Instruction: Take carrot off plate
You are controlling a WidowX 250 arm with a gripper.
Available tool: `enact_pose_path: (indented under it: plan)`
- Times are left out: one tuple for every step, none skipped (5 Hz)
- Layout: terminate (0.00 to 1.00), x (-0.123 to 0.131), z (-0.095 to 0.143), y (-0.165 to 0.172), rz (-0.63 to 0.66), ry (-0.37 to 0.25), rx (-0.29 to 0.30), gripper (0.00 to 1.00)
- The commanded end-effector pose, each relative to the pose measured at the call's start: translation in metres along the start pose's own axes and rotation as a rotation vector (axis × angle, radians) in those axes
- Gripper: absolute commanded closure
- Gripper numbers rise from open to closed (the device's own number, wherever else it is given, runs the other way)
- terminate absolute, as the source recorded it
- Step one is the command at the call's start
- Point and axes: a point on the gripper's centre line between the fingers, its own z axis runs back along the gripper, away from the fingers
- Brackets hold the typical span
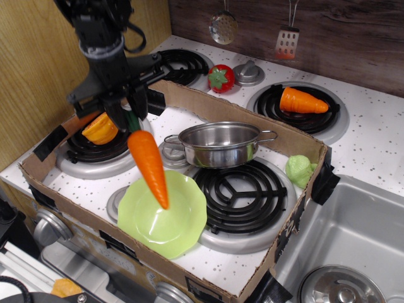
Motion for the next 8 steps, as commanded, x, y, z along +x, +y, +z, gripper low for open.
enact_pose_path:
  plan:
    - [0.0,0.003,0.021,-0.042,0.014,-0.001,0.01,1.0]
    - [0.0,0.009,0.033,-0.061,-0.052,-0.044,0.02,1.0]
    - [0.0,0.013,0.039,-0.085,-0.101,-0.015,0.018,1.0]
    - [0.0,-0.007,0.048,-0.108,-0.078,-0.003,0.041,1.0]
    - [0.0,-0.039,0.043,-0.122,-0.122,0.002,0.034,1.0]
    - [0.0,-0.08,0.028,-0.127,-0.258,-0.042,-0.021,1.0]
    - [0.0,-0.098,0.014,-0.12,-0.365,-0.05,-0.042,1.0]
    - [0.0,-0.108,0.005,-0.112,-0.558,-0.105,-0.06,1.0]
